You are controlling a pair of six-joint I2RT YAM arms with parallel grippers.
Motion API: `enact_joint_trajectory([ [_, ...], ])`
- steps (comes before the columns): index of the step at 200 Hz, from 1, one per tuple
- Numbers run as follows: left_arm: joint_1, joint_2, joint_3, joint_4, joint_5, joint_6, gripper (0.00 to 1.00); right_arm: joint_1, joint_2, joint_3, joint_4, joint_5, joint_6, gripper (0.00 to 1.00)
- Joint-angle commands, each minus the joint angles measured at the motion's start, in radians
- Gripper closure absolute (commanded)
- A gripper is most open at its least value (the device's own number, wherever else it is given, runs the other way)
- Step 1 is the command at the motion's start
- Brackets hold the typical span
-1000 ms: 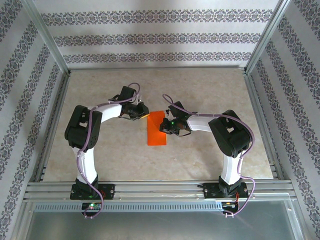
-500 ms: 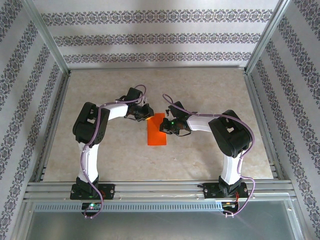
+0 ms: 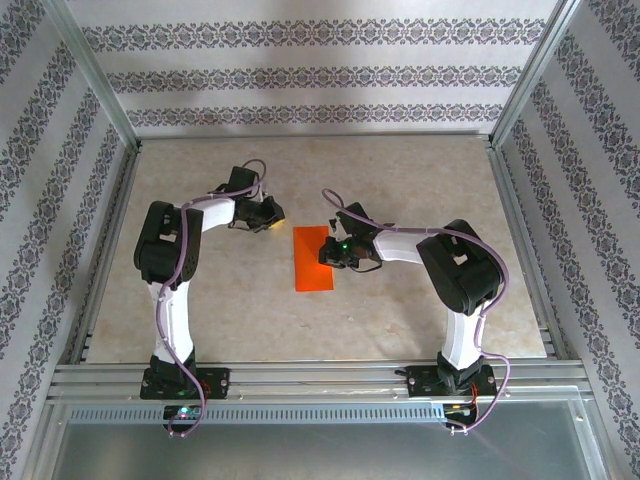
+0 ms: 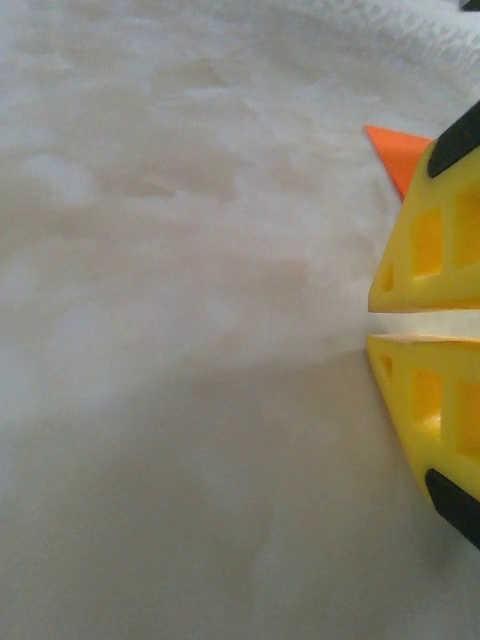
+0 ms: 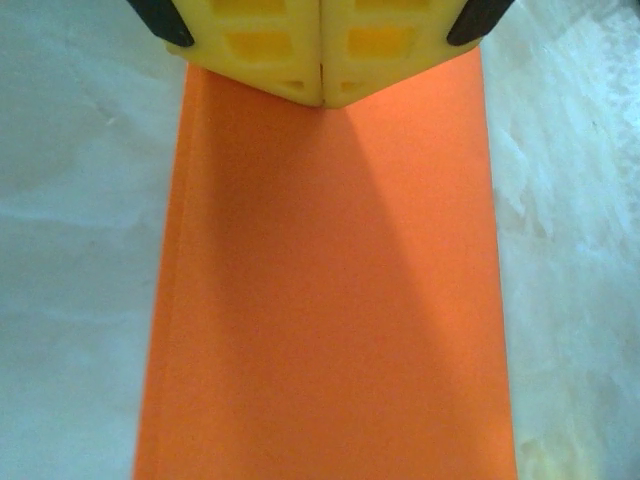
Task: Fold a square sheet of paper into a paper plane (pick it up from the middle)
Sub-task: First fold the square sheet of paper in half at the center of the table.
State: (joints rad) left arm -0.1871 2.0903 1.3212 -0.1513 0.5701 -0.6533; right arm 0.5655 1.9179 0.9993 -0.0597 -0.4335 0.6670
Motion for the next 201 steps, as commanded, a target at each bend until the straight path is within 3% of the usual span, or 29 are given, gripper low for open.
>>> enact_joint_trajectory([
  [1, 0.012, -0.081, 0.012, -0.056, -0.025, 0.031, 0.86, 0.014, 0.137, -0.058, -0.38, 0.205, -0.146, 0.93],
  [49, -0.053, -0.206, -0.126, 0.005, 0.065, -0.034, 0.85, 0.011, 0.099, 0.064, -0.41, 0.095, -0.322, 0.93],
  [104, -0.124, -0.175, -0.181, 0.009, 0.074, -0.051, 0.86, -0.02, 0.053, 0.133, -0.41, 0.009, -0.408, 0.92],
  [172, -0.131, -0.098, -0.194, 0.058, 0.094, -0.086, 0.86, -0.02, -0.059, 0.16, -0.354, -0.119, -0.322, 0.9],
  [201, -0.132, -0.087, -0.201, 0.05, 0.079, -0.083, 0.87, 0.023, -0.112, 0.118, -0.295, -0.079, -0.193, 0.9],
])
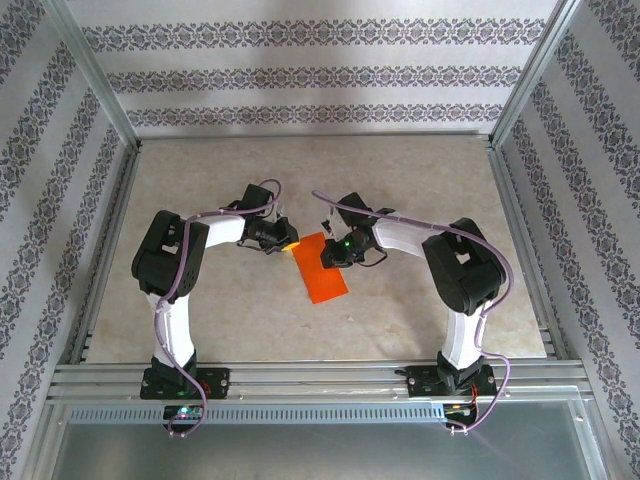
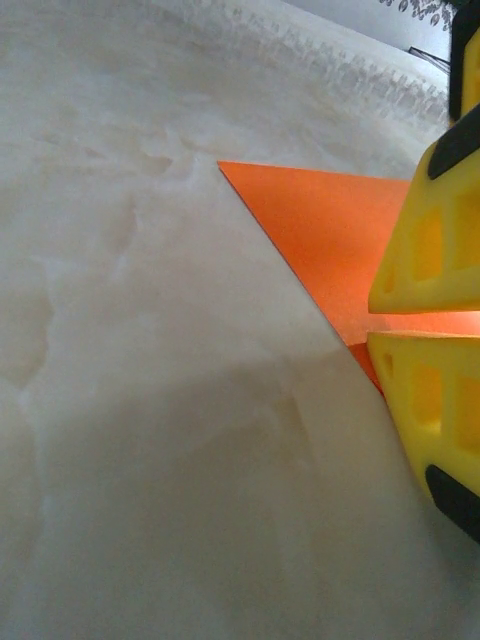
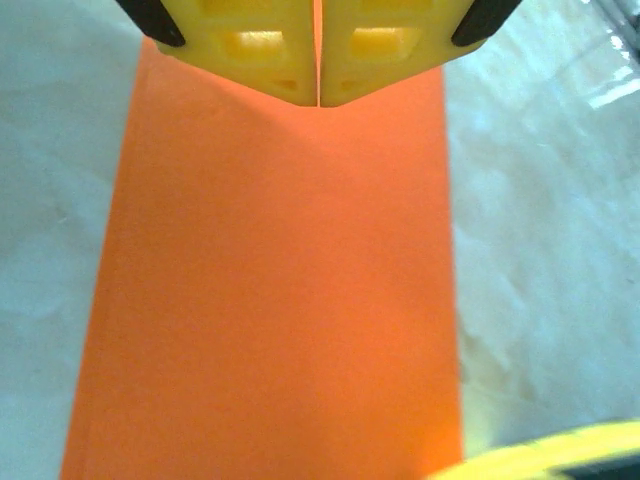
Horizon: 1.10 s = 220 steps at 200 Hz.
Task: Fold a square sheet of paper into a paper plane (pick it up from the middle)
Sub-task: First fold the square sheet of paper in half at the center of the table.
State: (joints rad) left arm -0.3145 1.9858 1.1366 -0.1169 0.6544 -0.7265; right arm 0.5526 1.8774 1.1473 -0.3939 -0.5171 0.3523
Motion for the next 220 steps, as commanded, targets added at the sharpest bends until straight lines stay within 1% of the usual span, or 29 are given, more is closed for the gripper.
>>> enact_joint_trajectory([
  [1, -0.006, 0.017, -0.017, 0.015, -0.005, -0.01, 0.87, 0.037, -0.072, -0.031, 0.04, 0.006, 0.128, 0.9],
  [21, -0.005, 0.021, -0.023, 0.01, -0.011, -0.007, 0.87, 0.082, -0.071, -0.056, 0.076, 0.051, 0.246, 0.91],
  [42, -0.005, 0.019, -0.025, 0.012, -0.018, -0.011, 0.87, 0.131, -0.064, -0.075, 0.138, 0.072, 0.343, 0.93],
  [63, -0.005, 0.018, -0.026, 0.017, -0.014, -0.017, 0.87, 0.165, -0.049, -0.084, 0.209, 0.095, 0.409, 0.95],
  [83, -0.005, 0.007, -0.024, 0.017, -0.013, -0.02, 0.87, 0.171, -0.019, -0.095, 0.264, 0.087, 0.454, 0.96],
  [126, -0.005, -0.045, -0.029, 0.022, 0.006, -0.033, 0.87, 0.172, 0.036, -0.103, 0.275, 0.076, 0.455, 0.97],
  [173, -0.027, -0.126, -0.096, 0.06, 0.027, -0.062, 0.86, 0.172, 0.069, -0.122, 0.267, 0.072, 0.442, 0.97],
  [194, -0.052, -0.117, -0.116, 0.068, 0.03, -0.068, 0.86, 0.169, 0.072, -0.134, 0.263, 0.073, 0.435, 0.97],
  [220, -0.064, -0.069, -0.117, 0.07, 0.017, -0.081, 0.87, 0.164, 0.068, -0.139, 0.26, 0.069, 0.425, 0.97],
])
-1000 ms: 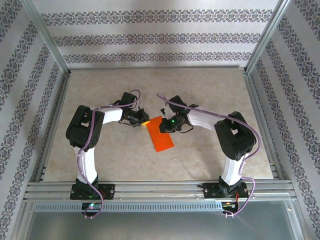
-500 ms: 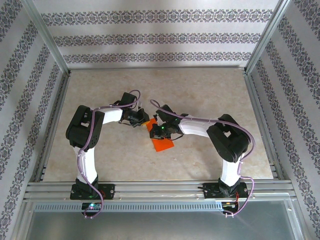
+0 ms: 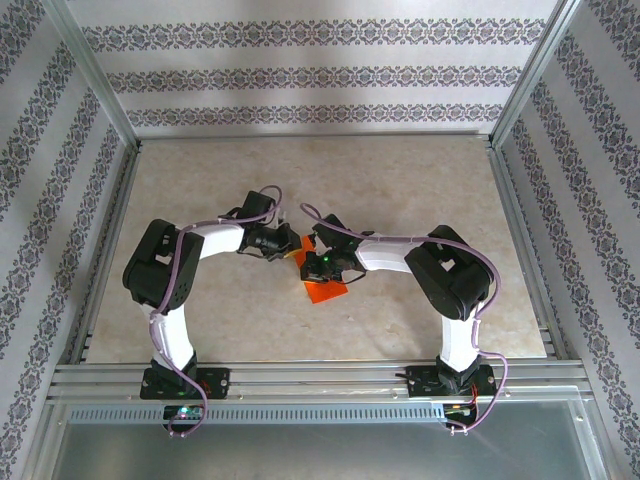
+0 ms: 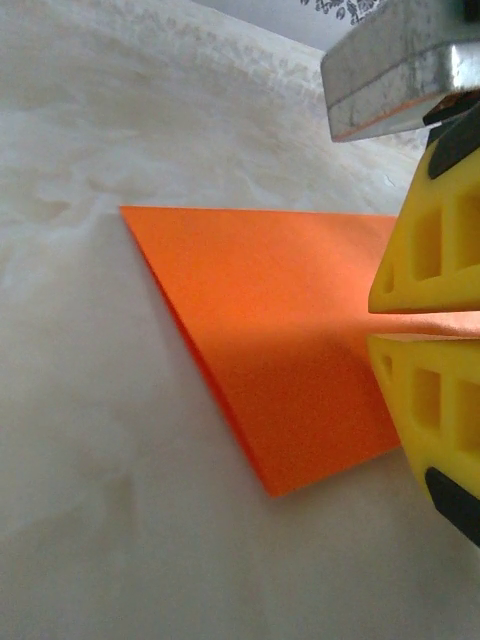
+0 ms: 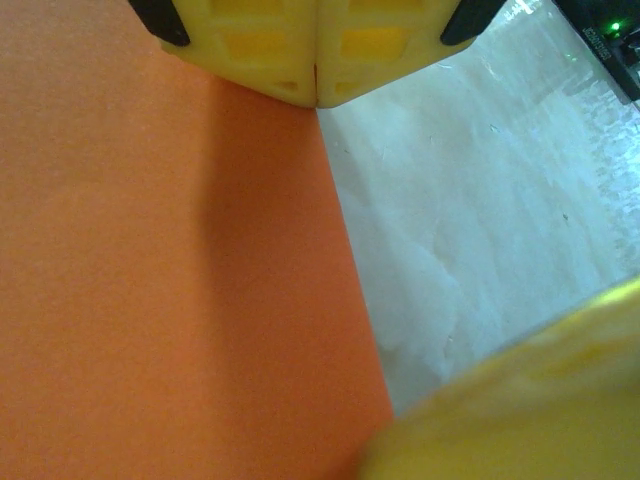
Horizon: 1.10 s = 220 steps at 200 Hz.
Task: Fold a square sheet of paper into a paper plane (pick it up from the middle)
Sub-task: First fold the square sheet of paper in half at the center of the table.
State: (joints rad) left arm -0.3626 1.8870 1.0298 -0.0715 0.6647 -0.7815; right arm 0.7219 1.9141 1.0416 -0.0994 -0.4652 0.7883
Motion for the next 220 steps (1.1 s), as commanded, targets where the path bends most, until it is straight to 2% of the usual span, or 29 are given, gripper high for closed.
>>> enact_joint_trajectory([
  [1, -0.016, 0.03, -0.011, 0.023, 0.005, -0.027, 0.87, -0.005, 0.031, -0.034, -0.035, 0.017, -0.011, 0.97],
  [82, -0.015, 0.099, 0.01, -0.112, -0.145, 0.011, 0.89, 0.001, -0.045, -0.099, -0.048, -0.035, -0.035, 0.96],
  [180, -0.012, 0.112, 0.034, -0.125, -0.143, 0.032, 0.89, 0.087, -0.163, -0.271, -0.071, -0.082, -0.011, 0.96],
  [220, -0.013, 0.109, 0.078, -0.147, -0.123, 0.084, 0.89, 0.07, -0.229, -0.285, -0.07, -0.05, -0.016, 0.96],
])
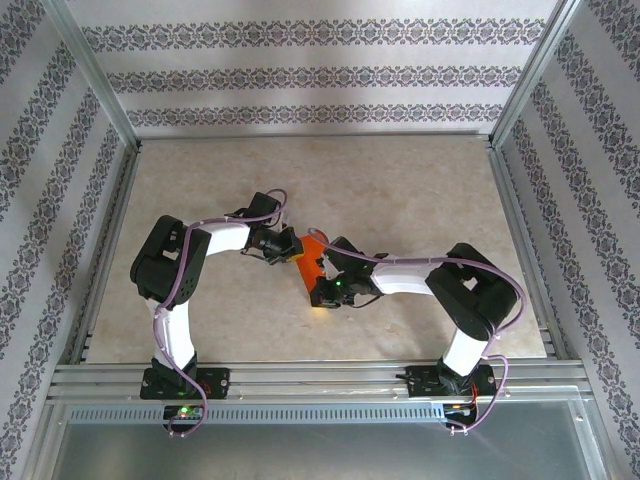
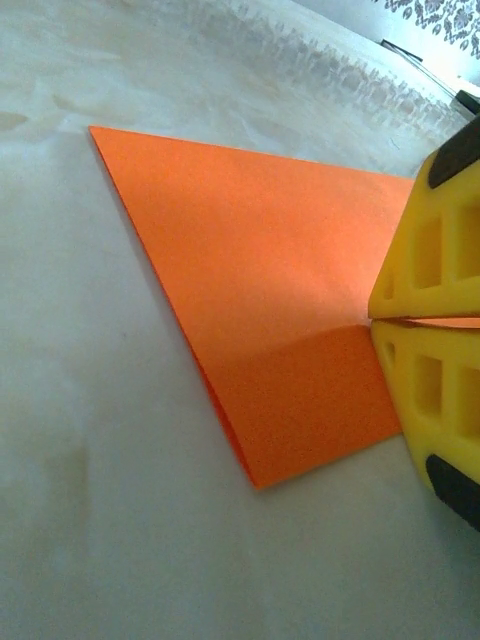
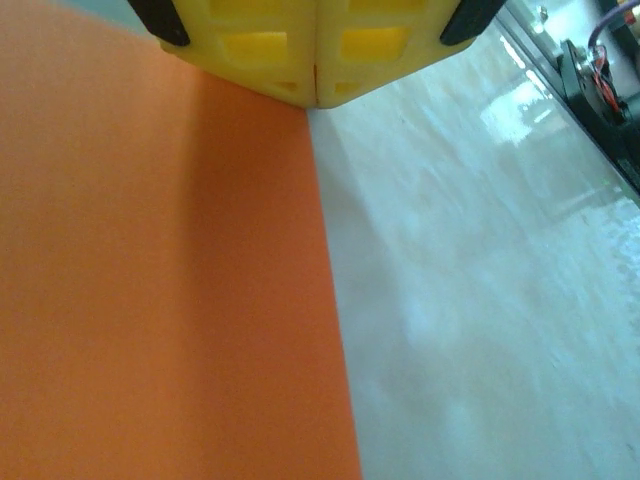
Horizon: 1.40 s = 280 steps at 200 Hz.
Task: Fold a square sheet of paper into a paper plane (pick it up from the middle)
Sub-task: First fold the square sheet of paper in half at the center of the table, then rotate the paper at the center of the table.
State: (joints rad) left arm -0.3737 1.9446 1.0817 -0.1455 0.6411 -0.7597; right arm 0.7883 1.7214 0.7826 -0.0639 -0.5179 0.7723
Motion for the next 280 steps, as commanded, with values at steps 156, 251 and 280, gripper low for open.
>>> enact_joint_trajectory([
  [156, 0.042, -0.277, -0.029, -0.126, -0.236, -0.067, 0.65, -0.195, 0.321, 0.549, -0.258, 0.196, -0.175, 0.81],
  [251, -0.005, -0.261, -0.089, -0.002, -0.141, -0.169, 0.58, -0.168, 0.37, 0.503, -0.256, 0.49, 0.225, 0.81],
  [280, -0.046, -0.24, -0.101, 0.057, -0.102, -0.213, 0.59, -0.159, 0.3, 0.432, -0.248, 0.574, 0.388, 0.81],
])
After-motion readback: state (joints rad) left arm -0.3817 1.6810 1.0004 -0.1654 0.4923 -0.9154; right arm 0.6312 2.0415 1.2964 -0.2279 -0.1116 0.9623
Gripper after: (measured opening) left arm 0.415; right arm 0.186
